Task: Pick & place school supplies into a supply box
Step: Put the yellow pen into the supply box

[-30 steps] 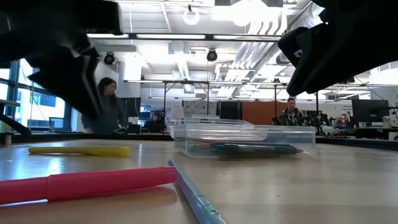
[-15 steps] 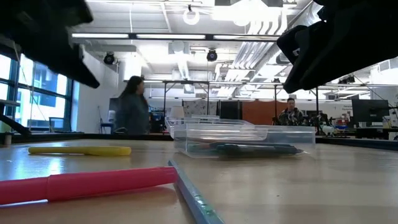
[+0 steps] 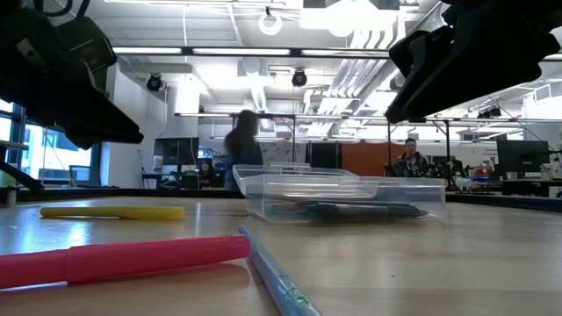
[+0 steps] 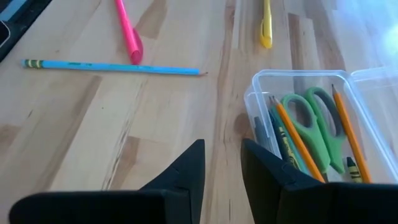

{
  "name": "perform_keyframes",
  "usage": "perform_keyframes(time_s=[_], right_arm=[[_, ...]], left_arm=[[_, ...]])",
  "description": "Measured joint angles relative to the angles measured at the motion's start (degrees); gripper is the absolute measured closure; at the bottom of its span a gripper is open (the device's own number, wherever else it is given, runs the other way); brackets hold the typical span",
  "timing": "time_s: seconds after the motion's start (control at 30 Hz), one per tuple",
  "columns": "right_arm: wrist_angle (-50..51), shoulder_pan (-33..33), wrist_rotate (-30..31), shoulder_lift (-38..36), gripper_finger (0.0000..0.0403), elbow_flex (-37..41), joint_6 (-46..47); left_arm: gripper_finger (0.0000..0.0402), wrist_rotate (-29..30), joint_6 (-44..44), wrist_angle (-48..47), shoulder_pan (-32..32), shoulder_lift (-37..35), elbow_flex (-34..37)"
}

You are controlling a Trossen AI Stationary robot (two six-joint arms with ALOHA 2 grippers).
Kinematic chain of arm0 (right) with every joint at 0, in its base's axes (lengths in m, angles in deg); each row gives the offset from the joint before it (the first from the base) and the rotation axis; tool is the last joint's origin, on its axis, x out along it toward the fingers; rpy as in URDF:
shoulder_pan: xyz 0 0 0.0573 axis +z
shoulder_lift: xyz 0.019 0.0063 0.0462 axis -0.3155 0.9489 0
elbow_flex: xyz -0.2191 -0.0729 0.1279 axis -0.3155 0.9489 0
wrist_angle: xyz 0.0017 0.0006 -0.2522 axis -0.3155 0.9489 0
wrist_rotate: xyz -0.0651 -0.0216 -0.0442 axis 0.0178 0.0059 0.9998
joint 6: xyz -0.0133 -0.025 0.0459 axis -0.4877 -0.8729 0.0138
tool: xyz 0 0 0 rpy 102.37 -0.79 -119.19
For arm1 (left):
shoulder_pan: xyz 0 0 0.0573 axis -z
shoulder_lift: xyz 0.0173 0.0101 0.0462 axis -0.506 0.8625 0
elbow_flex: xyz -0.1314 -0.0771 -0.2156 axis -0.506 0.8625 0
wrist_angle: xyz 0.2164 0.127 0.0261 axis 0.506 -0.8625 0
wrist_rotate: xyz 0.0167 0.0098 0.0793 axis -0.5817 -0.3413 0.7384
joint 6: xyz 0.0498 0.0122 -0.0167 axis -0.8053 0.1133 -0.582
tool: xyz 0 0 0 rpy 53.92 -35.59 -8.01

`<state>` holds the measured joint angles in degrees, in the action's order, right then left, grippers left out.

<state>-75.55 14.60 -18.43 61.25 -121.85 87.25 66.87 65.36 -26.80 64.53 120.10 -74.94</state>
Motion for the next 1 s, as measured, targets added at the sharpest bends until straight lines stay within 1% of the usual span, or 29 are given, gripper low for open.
perform_keyframes(time_s=[0.23,0.33,0.57,0.67,1.0], right_arm=[[-0.28,0.00,-0.10,0.00,0.0320,0.00,0.05],[-0.33,0.00,-0.11,0.00,0.0320,0.00,0.11],[-0.34,0.00,-0.15,0.00,0.0320,0.00,0.11],[-0.35,0.00,-0.20,0.00,0.0320,0.00,0.11],[-0.35,0.00,-0.35,0.00,0.0320,0.00,0.13]], left_arm=[[0.0262,0.10,-0.07,0.74,0.00,6.90,-2.44],[0.0263,-0.43,0.00,0.80,0.00,10.92,-4.16],[0.0262,0.32,0.00,2.73,-0.02,21.30,-8.67],[0.0261,0.87,-1.46,2.72,-0.02,24.79,-9.96],[0.0261,2.72,-2.92,6.65,-0.13,32.46,-10.45]])
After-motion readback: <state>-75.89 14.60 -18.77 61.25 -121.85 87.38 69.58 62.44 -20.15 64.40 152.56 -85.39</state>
